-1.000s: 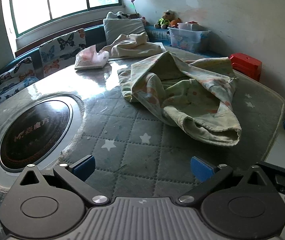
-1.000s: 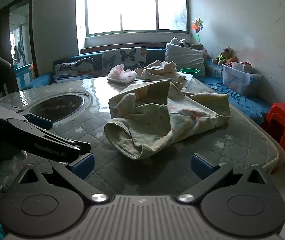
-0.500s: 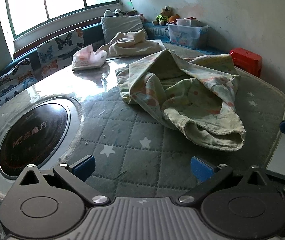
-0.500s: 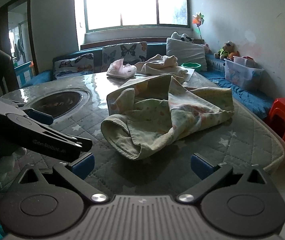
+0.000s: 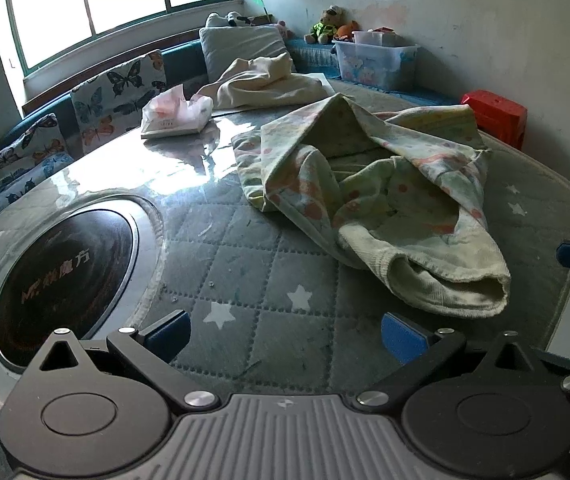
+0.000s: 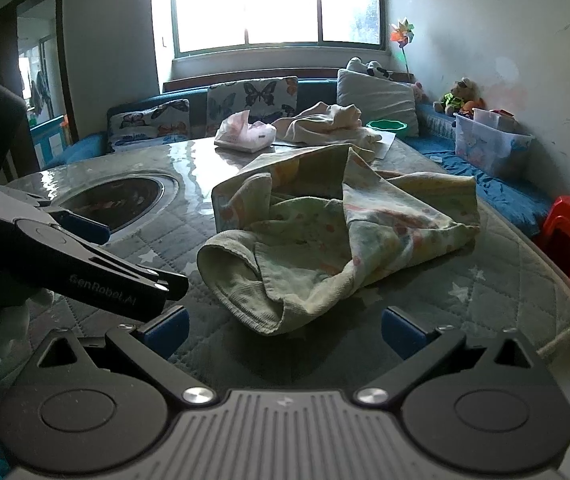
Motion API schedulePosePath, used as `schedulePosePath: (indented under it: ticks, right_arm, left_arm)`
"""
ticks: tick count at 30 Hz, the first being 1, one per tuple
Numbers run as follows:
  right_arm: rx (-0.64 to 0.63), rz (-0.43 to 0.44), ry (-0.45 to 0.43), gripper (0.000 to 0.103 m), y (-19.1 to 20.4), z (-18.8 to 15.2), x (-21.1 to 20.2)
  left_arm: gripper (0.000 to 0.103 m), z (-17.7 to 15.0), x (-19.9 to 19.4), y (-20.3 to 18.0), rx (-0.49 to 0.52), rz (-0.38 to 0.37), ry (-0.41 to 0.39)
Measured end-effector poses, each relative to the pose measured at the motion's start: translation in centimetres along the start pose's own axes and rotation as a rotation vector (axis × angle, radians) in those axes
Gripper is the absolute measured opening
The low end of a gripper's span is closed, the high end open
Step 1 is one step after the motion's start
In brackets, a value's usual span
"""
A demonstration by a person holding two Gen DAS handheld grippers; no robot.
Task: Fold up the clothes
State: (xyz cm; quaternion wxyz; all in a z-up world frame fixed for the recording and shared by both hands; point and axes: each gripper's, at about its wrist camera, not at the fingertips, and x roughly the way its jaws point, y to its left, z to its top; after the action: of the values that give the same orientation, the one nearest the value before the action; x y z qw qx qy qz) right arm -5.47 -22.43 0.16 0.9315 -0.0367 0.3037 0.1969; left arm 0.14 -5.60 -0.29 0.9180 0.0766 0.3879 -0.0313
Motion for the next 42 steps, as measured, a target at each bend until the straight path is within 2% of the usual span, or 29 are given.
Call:
schedulePosePath:
  ticks: [25, 36, 41, 42]
  right_arm:
    - [-0.035, 0.007, 0.005, 0.103, -1.1, 3.2, 4.0]
    - [-0.039, 0.000, -0.005, 0.103, -2.1, 4.7, 5.3]
    - [-0.043, -0.004, -0.008, 0.103, -2.5, 5.3, 6.0]
    - [-0.043, -0.005, -0.008, 0.103, -2.6, 5.4, 6.2]
  left_arm:
    - [0.103, 4.5, 3.1, 1.6, 0.002, 0.026, 0.010]
    - [0.103, 7.1, 3.9, 2.0, 0.013, 0.035, -0.021]
    - [0.099, 8.6, 4.4, 2.2, 0.005, 0.035, -0.030]
    - [0.095, 8.9, 4.6, 2.2, 0.006, 0.033, -0.030]
